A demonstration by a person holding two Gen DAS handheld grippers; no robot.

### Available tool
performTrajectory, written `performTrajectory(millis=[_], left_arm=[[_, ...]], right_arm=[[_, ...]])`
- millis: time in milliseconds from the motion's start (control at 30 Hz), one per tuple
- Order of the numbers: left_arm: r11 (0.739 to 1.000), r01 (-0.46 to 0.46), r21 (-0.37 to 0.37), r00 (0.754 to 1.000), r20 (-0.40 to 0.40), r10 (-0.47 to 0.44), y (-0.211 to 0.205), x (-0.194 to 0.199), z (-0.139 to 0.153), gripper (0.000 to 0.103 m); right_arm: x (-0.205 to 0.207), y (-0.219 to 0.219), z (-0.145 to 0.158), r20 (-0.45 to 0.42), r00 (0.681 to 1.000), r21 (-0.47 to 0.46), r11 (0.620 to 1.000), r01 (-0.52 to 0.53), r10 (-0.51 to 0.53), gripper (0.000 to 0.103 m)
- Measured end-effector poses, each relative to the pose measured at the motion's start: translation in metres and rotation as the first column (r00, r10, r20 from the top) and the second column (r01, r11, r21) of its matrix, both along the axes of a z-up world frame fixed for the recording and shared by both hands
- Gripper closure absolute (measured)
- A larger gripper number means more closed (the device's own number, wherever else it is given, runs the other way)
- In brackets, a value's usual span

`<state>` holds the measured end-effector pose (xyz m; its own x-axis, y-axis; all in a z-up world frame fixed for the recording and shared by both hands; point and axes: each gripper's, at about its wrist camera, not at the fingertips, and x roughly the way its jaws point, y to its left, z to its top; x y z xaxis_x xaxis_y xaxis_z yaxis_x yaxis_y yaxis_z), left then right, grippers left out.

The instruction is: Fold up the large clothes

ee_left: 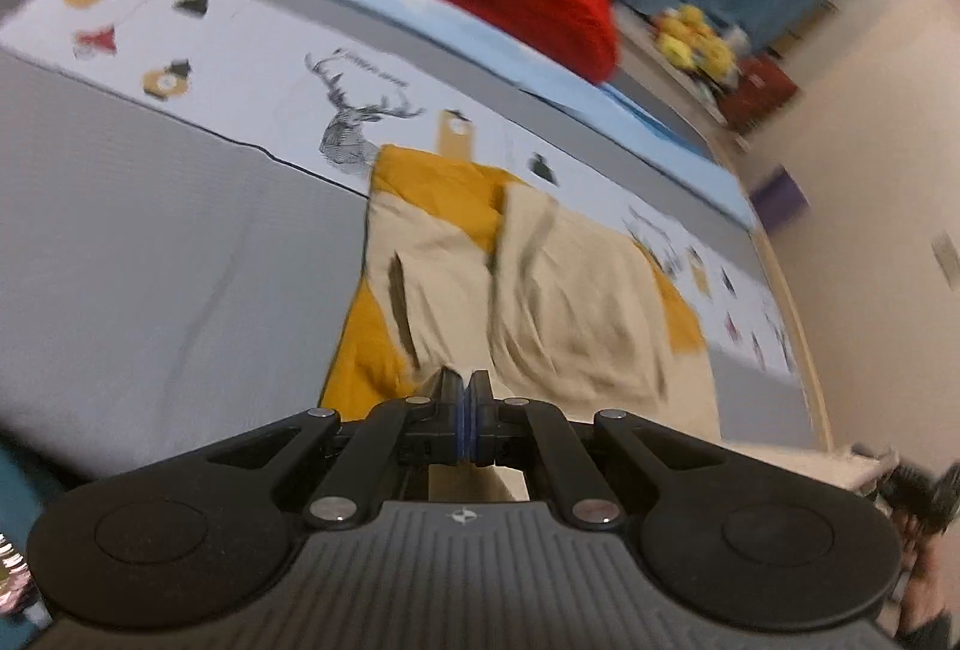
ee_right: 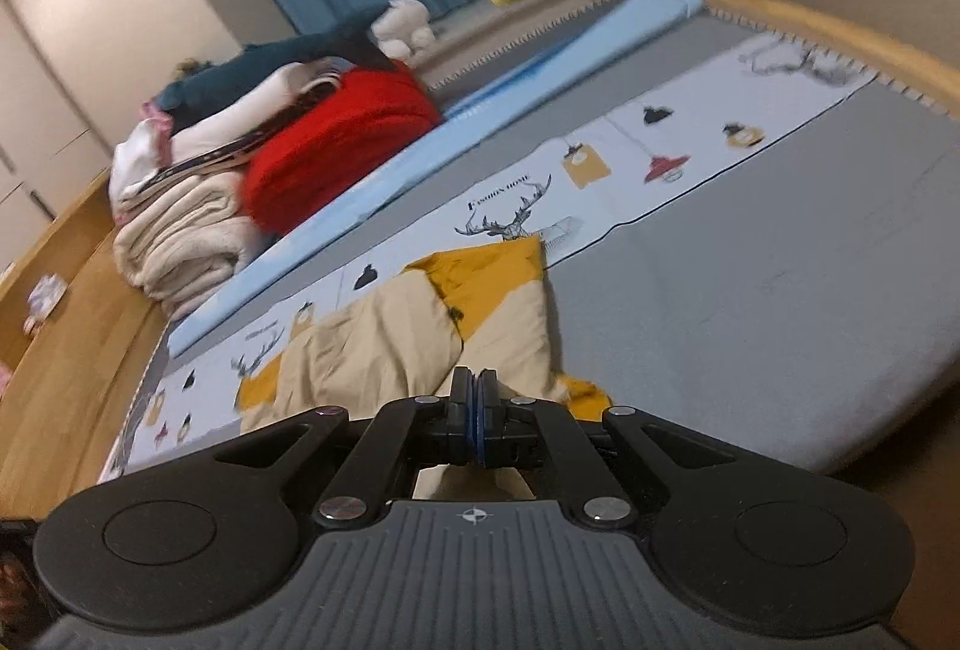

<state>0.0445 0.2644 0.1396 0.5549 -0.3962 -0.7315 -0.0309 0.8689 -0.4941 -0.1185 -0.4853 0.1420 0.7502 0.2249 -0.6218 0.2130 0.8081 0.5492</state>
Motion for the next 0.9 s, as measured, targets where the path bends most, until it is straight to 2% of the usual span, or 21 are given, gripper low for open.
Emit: performTrajectory(millis=[33,100,133,167,200,300,333,367,400,433,500,533,567,600,700,800,900], left_arm=[[0.998,-0.056,-0.03,0.998,-0.016,0.055,0.002,0.025,-0.014,0.099],[0.996,-0.091,-0.017,0.996,-0.017,0.091,0.0,0.068,-0.035,0.089],[0.994,-0.105,-0.008,0.994,-0.035,0.105,0.0,0.086,-0.045,0.076],[0.989,-0.145,0.008,0.988,-0.045,0.145,0.002,0.098,-0.053,0.069],[0.983,-0.182,0.02,0.983,-0.031,0.183,0.005,0.104,-0.058,0.058],[0.97,-0.242,-0.024,0.968,0.062,0.243,0.019,0.103,-0.076,0.047],[0.965,-0.26,-0.034,0.965,0.025,0.261,0.023,0.103,-0.087,0.047],[0.957,-0.289,-0.026,0.956,-0.055,0.288,0.026,0.107,-0.096,0.047],[0.955,-0.293,-0.04,0.954,-0.07,0.29,0.027,0.109,-0.1,0.047],[0.96,-0.278,-0.037,0.96,-0.048,0.276,0.026,0.112,-0.1,0.046],[0.972,-0.235,0.029,0.972,-0.018,0.236,0.018,0.121,-0.1,0.041],[0.974,-0.217,0.057,0.975,-0.023,0.219,0.014,0.127,-0.103,0.041],[0.976,-0.206,0.066,0.977,-0.038,0.209,0.009,0.132,-0.106,0.041],[0.978,-0.197,0.061,0.978,-0.053,0.2,0.004,0.136,-0.111,0.041],[0.986,-0.151,0.077,0.986,-0.066,0.156,-0.015,0.143,-0.12,0.039],[0.983,-0.105,0.148,0.99,-0.079,0.118,-0.033,0.148,-0.128,0.038],[0.979,-0.1,0.176,0.988,-0.097,0.118,-0.04,0.151,-0.138,0.038]], right_arm=[[0.026,-0.003,-0.012,-0.015,1.0,0.009,1.0,0.008,-0.008,0.103],[0.079,-0.008,-0.038,-0.042,0.998,0.022,0.999,0.037,-0.036,0.1],[0.105,-0.009,-0.05,-0.053,0.996,0.019,0.998,0.067,-0.066,0.093],[0.127,-0.01,-0.059,-0.066,0.99,-0.013,0.992,0.127,-0.128,0.087],[0.143,-0.012,-0.065,-0.061,0.983,-0.044,0.984,0.17,-0.173,0.086],[0.172,-0.02,-0.089,-0.041,0.98,-0.071,0.979,0.191,-0.194,0.078],[0.176,-0.019,-0.098,-0.055,0.98,-0.084,0.979,0.184,-0.189,0.076],[0.18,-0.017,-0.111,-0.064,0.985,-0.089,0.984,0.157,-0.163,0.074],[0.181,-0.017,-0.122,-0.077,0.987,-0.089,0.987,0.131,-0.138,0.074],[0.182,-0.013,-0.138,-0.104,0.988,-0.088,0.991,0.102,-0.111,0.073],[0.191,-0.007,-0.16,-0.21,0.976,-0.07,0.997,0.037,-0.051,0.071],[0.196,-0.003,-0.165,-0.219,0.976,-0.063,0.998,0.005,-0.019,0.069],[0.199,0.002,-0.166,-0.2,0.98,-0.068,0.997,-0.022,0.008,0.061],[0.203,0.007,-0.169,-0.205,0.978,-0.081,0.995,-0.052,0.035,0.059],[0.211,0.019,-0.184,-0.281,0.956,-0.103,0.988,-0.116,0.083,0.059],[0.215,0.024,-0.193,-0.301,0.948,-0.089,0.986,-0.138,0.105,0.059],[0.215,0.027,-0.196,-0.31,0.945,-0.099,0.985,-0.142,0.106,0.059]])
